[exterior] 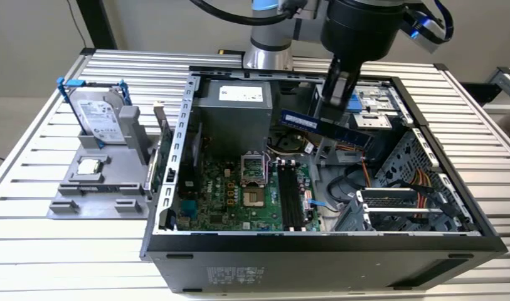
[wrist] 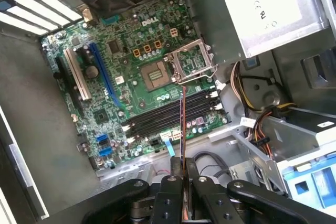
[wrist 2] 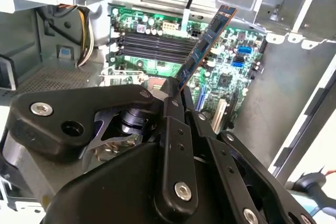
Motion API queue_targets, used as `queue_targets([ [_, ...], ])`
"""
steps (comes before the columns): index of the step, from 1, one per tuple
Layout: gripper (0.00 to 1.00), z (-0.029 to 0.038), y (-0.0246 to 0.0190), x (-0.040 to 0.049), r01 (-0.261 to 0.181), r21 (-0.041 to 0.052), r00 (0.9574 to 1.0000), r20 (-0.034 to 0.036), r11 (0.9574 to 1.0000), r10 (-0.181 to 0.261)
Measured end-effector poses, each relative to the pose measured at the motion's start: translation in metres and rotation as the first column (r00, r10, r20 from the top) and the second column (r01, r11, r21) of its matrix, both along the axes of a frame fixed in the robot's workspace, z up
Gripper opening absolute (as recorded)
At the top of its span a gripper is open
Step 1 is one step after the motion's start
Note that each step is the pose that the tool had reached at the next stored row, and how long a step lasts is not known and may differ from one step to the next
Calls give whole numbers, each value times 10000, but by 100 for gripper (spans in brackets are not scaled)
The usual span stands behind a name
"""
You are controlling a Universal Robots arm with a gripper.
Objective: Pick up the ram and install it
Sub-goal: 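Insert the ram into the slot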
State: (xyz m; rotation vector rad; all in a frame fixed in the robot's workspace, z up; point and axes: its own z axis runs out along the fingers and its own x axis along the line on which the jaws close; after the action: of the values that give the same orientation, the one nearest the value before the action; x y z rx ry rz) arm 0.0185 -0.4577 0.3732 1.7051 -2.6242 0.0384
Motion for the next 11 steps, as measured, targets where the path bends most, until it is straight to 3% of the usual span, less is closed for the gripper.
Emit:
queue_targets([
  [5,0,-1,-1,0,563,1,9984,1,9984,-563],
  [11,0,0,-3,0,1233,0,9924,0,9924,-1233],
])
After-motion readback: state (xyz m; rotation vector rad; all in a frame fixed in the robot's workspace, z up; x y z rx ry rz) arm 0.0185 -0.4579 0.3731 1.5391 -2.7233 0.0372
